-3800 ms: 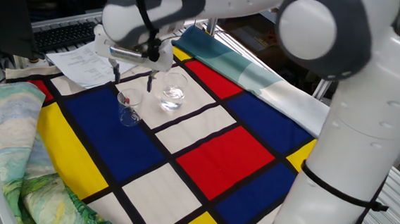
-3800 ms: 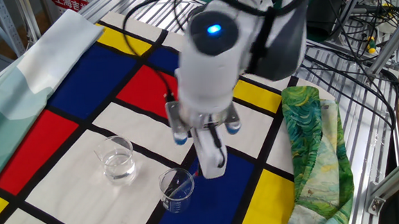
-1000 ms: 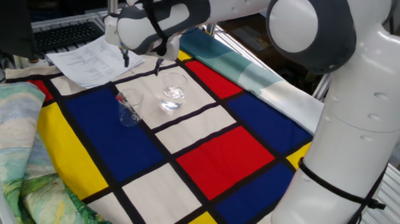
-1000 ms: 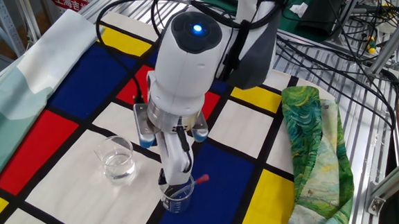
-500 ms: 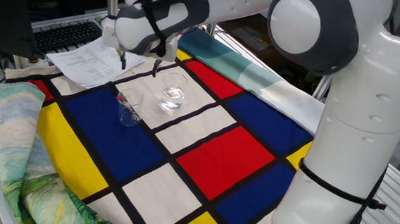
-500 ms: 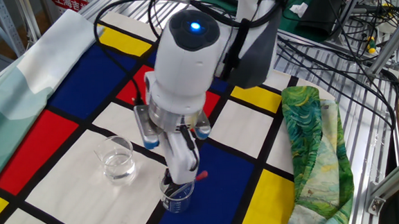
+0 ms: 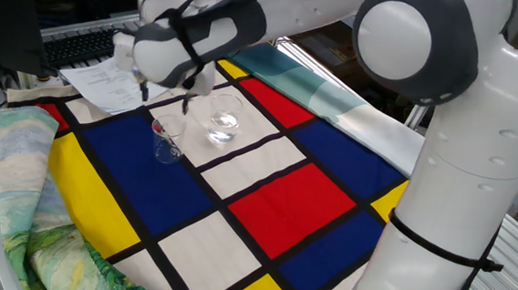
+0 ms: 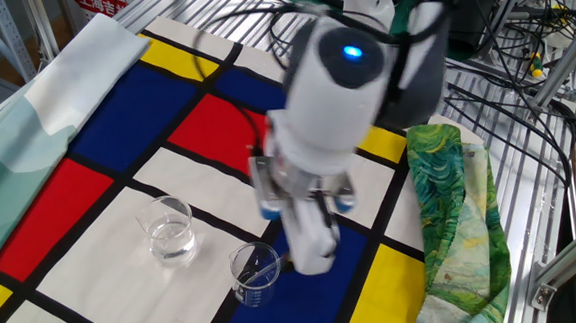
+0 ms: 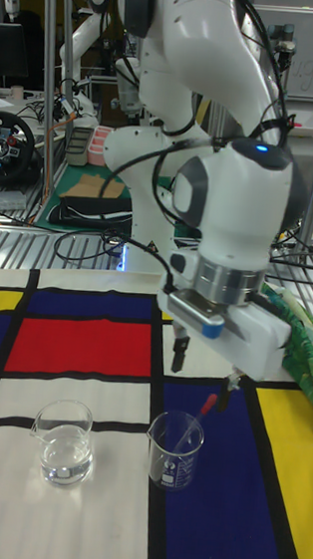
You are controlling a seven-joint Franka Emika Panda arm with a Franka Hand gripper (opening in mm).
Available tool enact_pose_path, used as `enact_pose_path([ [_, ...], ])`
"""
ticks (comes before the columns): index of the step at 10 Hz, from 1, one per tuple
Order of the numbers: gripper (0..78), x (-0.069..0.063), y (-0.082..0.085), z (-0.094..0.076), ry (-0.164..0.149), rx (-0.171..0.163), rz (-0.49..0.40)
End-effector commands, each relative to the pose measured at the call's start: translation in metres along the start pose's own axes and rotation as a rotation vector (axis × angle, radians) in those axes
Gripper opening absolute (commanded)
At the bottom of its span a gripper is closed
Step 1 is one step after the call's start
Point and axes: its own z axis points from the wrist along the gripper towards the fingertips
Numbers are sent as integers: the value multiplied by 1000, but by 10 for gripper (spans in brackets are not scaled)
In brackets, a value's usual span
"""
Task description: Transfer liquid using a dropper
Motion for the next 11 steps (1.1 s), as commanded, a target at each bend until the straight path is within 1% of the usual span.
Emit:
enact_pose_path([
  [1, 774, 34, 9, 8, -32, 16, 48],
  [2, 774, 36, 9, 12, -48, 19, 44],
  [3, 774, 38, 10, 16, -78, 37, 37],
  [5, 774, 40, 10, 20, -103, 52, 33],
  [6, 774, 40, 10, 21, -105, 53, 30],
  [8, 774, 41, 11, 25, -127, 65, 27],
  [9, 774, 41, 11, 26, -131, 64, 25],
  [10, 774, 42, 12, 28, -146, 66, 16],
  [11, 774, 42, 12, 29, -158, 75, 8],
])
